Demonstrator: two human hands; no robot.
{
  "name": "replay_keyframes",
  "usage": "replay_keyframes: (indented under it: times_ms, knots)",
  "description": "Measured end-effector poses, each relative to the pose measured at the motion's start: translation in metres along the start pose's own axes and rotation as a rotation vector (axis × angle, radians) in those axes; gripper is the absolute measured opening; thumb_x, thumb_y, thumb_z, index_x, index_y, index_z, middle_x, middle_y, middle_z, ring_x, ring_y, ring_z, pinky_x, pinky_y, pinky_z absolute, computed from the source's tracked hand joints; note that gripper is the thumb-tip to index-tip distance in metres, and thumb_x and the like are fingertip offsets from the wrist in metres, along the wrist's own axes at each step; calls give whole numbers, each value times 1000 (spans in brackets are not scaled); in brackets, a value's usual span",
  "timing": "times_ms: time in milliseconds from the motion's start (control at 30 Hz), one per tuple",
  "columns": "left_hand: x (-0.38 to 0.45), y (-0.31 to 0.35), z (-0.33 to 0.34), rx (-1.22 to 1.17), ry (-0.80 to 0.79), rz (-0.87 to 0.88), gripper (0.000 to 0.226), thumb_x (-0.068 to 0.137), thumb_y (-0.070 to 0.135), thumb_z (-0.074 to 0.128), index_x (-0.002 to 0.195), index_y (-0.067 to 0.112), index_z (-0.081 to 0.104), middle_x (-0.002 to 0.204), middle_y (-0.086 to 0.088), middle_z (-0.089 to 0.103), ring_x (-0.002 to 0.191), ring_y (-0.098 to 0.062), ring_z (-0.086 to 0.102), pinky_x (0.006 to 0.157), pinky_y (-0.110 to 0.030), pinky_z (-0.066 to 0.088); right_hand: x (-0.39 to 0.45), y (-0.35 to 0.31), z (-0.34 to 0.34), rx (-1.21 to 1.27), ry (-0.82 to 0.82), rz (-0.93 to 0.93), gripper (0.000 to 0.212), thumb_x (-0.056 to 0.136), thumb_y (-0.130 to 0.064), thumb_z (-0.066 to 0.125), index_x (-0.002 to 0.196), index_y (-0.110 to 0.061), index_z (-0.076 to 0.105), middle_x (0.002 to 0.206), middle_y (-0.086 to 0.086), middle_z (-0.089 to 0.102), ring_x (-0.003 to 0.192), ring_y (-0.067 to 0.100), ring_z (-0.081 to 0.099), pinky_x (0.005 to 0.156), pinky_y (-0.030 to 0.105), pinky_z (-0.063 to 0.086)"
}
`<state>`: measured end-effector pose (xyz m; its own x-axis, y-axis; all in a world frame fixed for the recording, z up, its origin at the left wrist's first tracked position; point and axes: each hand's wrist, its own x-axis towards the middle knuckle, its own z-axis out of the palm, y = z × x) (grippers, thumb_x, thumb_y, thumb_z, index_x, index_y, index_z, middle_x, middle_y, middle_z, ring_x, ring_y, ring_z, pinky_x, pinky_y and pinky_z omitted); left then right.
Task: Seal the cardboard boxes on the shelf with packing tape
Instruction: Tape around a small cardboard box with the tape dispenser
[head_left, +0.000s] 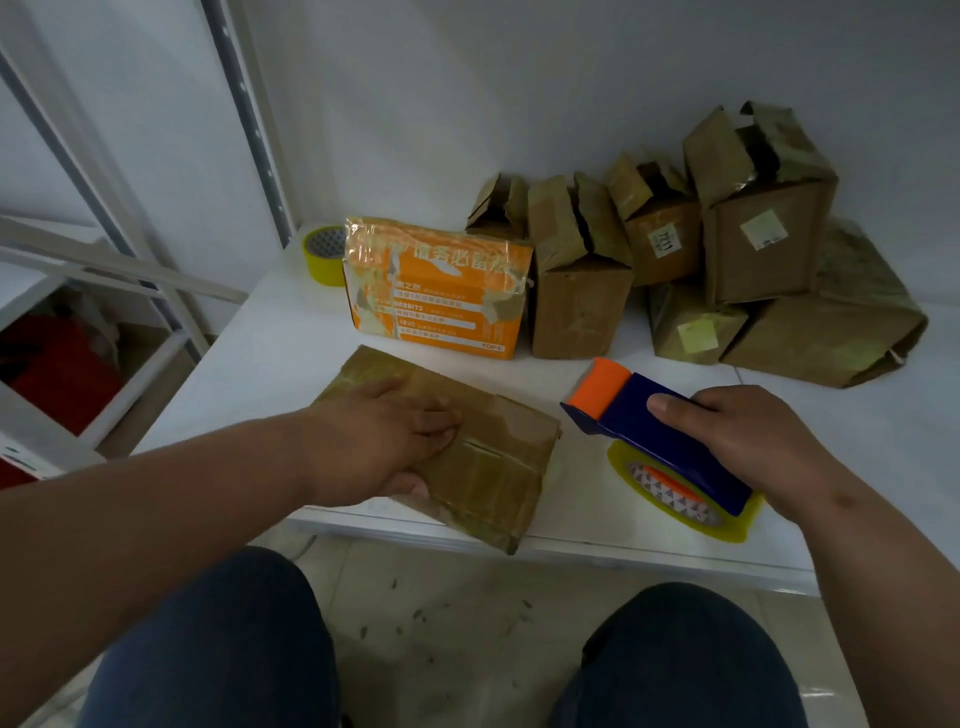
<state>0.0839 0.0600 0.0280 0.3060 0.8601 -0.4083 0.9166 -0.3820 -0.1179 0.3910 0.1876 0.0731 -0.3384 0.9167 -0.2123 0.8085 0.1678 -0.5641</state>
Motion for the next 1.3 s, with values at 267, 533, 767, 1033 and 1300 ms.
replay_keyframes:
  times_ms: [267,533,767,1033,1300]
  knots:
    - [7,24,5,-11,112,26,73,97,22,51,153,43,10,163,1,11,150,-22,9,119,-43,6,3,6,10,7,-24,23,46,88,-54,56,78,-11,65,73,8,69,66,23,66,58,29,47]
    - [13,10,1,-93,423,22,69,71,8,81,128,41,61,135,-2,59,118,-28,60,95,-41,46,-8,2,6,-66,-21,-99,40,90,-49,54,75,-13,61,68,3,64,60,16,61,54,24,38]
    - [11,16,7,-418,301,-99,38,93,49,50,119,24,63,141,4,47,120,-20,52,101,-28,39,-29,8,14,-71,70,-339,55,75,-76,43,81,-24,60,69,-7,64,61,5,61,56,19,41]
    - [-1,68,-36,-1859,481,-307,37,87,45,64,116,23,67,115,0,70,112,-20,62,103,-42,45,-47,1,24,-36,198,-604,65,78,-78,34,84,-20,62,64,-8,62,67,7,62,49,15,43]
    - [-15,95,-33,-2182,454,-124,18,74,30,69,85,16,64,87,-4,71,86,-18,68,77,-29,54,-60,-11,23,69,123,-620,51,76,-67,45,82,-19,63,64,-6,63,65,9,63,49,13,43]
